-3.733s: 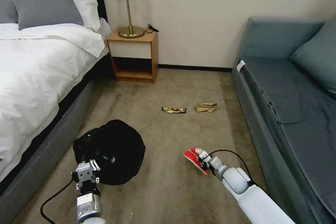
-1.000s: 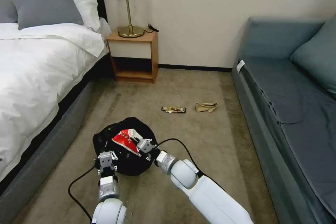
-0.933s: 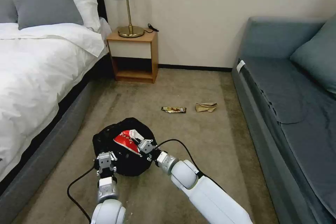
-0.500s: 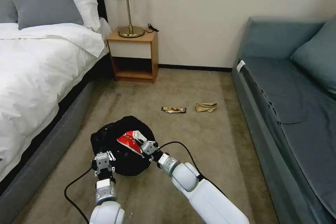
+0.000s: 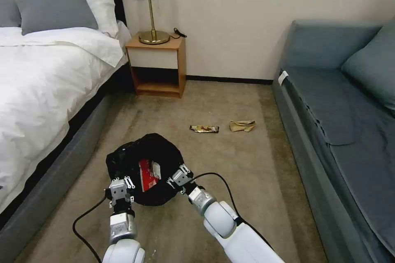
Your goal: Pick up the trash bin, then pick up the garbage on the floor and place it into the trash bin.
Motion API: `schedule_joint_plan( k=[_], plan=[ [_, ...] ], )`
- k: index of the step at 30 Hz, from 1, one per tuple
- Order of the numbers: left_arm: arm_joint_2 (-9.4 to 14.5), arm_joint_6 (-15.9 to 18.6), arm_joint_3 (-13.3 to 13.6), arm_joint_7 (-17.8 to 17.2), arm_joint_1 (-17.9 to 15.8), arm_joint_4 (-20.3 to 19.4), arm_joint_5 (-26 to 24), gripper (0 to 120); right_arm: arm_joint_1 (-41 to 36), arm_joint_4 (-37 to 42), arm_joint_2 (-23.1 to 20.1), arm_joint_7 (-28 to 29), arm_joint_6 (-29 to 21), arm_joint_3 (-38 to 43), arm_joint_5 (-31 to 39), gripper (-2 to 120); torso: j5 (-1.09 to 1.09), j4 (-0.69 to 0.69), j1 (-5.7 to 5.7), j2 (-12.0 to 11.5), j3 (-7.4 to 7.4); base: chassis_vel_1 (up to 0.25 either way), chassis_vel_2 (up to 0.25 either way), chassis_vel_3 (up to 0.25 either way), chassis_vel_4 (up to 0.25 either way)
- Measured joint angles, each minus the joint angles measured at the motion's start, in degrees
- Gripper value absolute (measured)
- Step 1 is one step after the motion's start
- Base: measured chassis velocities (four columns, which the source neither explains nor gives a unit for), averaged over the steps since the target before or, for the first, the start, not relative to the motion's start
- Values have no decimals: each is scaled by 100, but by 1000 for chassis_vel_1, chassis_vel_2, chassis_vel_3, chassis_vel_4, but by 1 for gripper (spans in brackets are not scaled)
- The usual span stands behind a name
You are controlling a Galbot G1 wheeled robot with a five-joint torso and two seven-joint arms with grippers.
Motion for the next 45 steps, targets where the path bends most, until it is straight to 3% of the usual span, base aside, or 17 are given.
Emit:
schedule_joint_plan(
  k=[4,6,10,25,45],
  plan=[
    [18,-3,37,-9,46,-46,-18,3,-62,76,-22,36,0,127,6,77,0,1,0,0,0,0,0,0,0],
    [94,-3,74,-7,85,-122,-26,3,-182,200,-53,81,34,482,35,90,0,-1,0,0,0,0,0,0,0],
    [96,-4,71,-23,98,-183,-20,3,-291,347,-103,148,90,840,125,99,1,-1,0,0,0,0,0,0,0],
    [68,-72,88,-38,168,-212,44,3,-527,631,-461,403,152,1956,773,100,1,-1,0,0,0,0,0,0,0],
    [92,-158,18,-42,259,-215,32,3,-1040,492,-376,1150,-344,2606,1854,100,0,-1,0,0,0,0,0,0,0]
  ],
)
